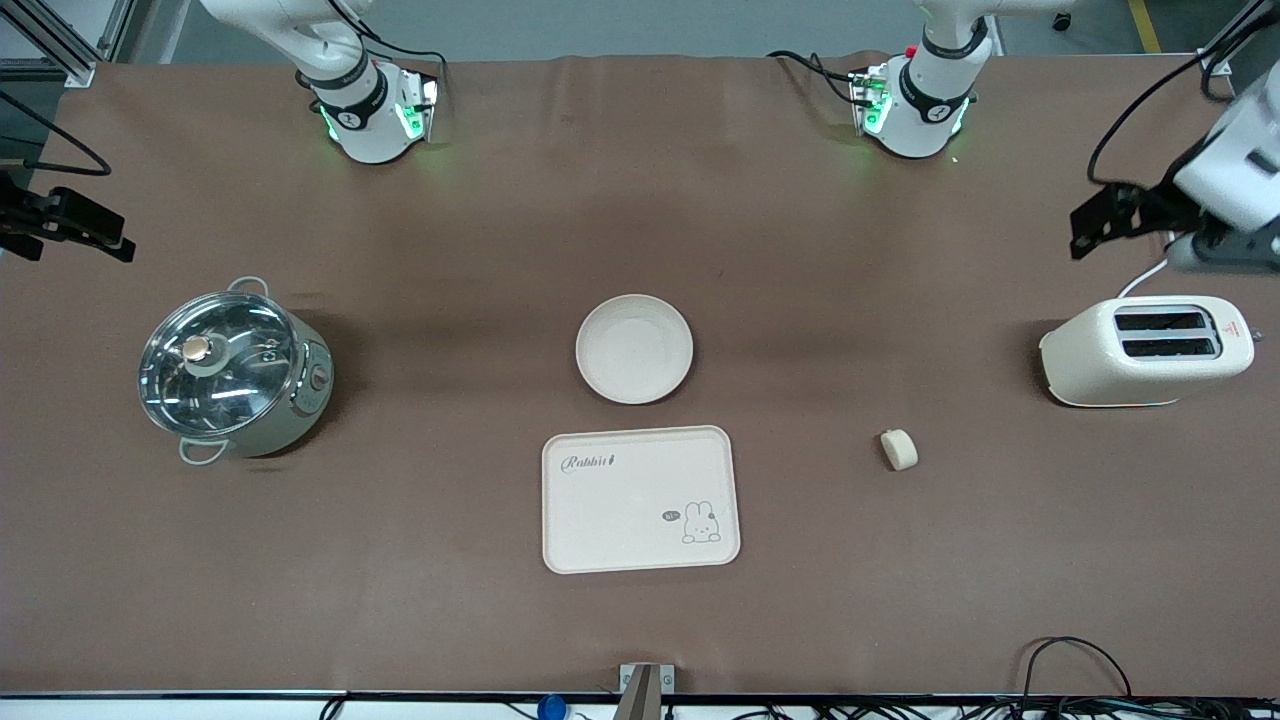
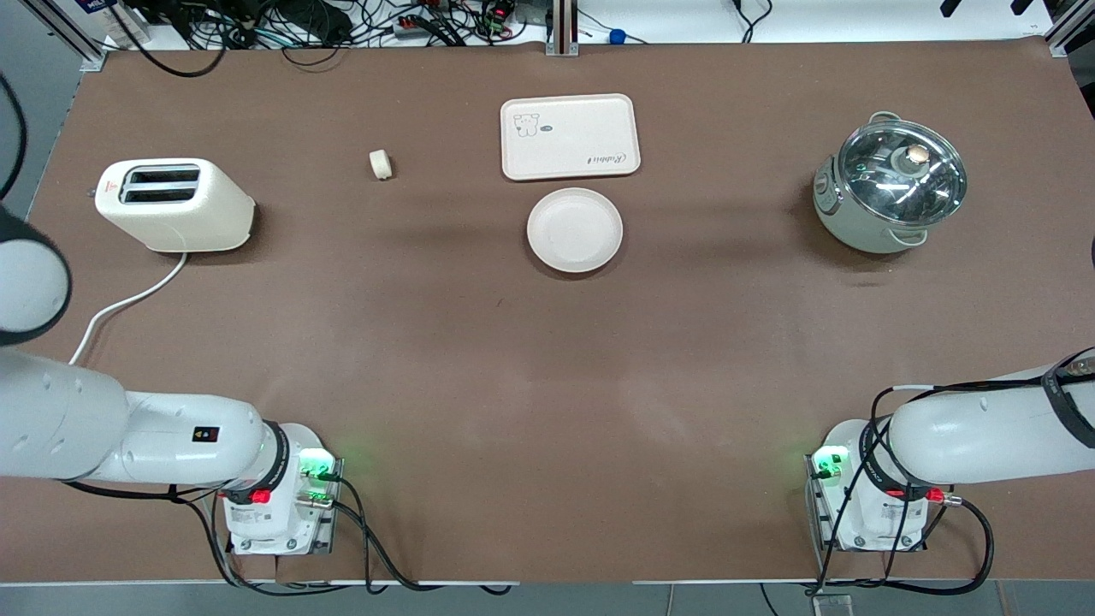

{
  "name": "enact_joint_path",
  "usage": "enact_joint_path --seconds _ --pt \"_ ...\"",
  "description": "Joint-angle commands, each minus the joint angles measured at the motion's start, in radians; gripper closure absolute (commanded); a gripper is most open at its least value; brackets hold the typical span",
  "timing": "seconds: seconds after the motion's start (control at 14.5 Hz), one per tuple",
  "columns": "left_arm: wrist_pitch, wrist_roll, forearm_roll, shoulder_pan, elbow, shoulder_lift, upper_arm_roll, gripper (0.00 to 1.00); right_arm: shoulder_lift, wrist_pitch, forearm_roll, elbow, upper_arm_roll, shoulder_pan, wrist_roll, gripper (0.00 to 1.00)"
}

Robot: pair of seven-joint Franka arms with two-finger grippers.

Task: Place bun in plate and plate on tray
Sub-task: 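Reach the left gripper down toward the small cream bun, then close the left gripper on the bun and lift it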

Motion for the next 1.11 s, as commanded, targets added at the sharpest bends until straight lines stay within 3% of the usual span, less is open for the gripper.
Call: enact_joint_path --seconds 0.0,0.14,0.35,0.69,0.97,1.04 --pt "0.086 -0.047 -0.01 0.005 0.027 0.128 -0.01 0.0 -0.002 0.004 0.006 -0.004 0.005 -0.002 0.01 0.0" --pt "0.158 -0.129 -0.004 -0.009 0.015 0.208 -0.015 0.0 0.004 0.018 0.009 -0.002 0.005 -0.002 0.01 0.0" --pt "0.372 -0.291 0.001 -0.026 -0.062 0.301 -0.016 0.0 0.027 0.068 0.083 -0.005 0.005 0.008 0.01 0.0" --pt "0.679 -0.555 0.002 -0.077 -0.174 0.456 -0.015 0.0 0.182 0.16 0.164 -0.024 0.005 0.136 0.057 0.0" --pt "0.843 -0.605 0.002 -0.08 -0.201 0.576 -0.016 0.01 0.311 0.382 0.224 -0.103 0.005 0.272 0.166 0.0" --pt "0.874 -0.603 0.002 -0.078 -0.204 0.6 -0.016 0.03 0.337 0.45 0.277 -0.135 0.005 0.295 0.188 0.0"
